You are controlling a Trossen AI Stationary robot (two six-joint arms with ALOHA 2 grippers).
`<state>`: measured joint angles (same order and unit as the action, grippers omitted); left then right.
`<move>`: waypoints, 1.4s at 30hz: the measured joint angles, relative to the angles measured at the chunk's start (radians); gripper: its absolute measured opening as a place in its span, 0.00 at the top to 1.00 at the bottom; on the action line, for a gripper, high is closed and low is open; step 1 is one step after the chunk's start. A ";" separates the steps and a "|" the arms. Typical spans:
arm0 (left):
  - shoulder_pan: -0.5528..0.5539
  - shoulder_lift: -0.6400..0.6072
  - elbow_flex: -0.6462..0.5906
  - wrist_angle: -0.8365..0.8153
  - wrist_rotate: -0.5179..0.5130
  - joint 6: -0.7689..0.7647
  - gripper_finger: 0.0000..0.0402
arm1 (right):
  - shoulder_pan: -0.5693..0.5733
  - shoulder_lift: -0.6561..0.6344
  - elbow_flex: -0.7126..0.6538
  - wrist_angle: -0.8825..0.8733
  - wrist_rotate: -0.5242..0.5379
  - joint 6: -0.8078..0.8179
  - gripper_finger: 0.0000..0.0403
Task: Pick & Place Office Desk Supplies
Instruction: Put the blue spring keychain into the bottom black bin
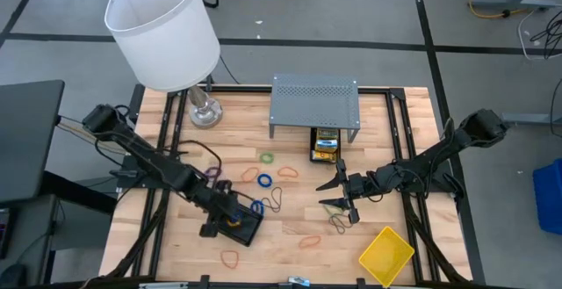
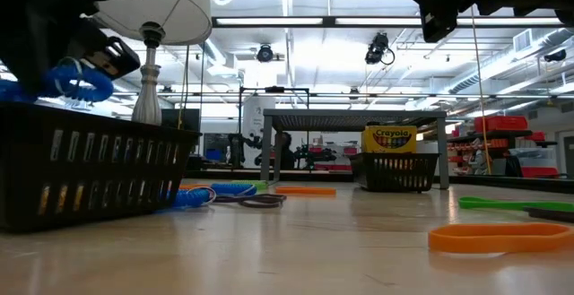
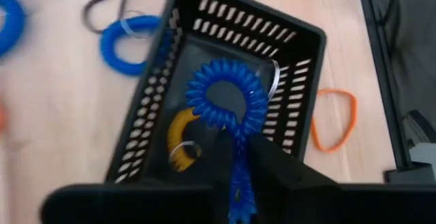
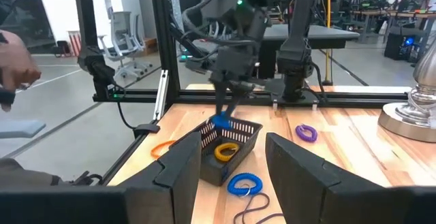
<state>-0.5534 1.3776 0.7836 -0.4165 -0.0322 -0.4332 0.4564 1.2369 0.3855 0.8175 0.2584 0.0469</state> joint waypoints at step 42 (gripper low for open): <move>0.449 0.217 0.027 0.210 0.018 0.503 0.37 | -0.001 0.000 0.000 -0.036 0.027 -0.006 0.57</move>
<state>-0.1048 1.5944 0.8109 -0.2062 -0.0143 0.0696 0.4557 1.2369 0.3859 0.7818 0.2855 0.0406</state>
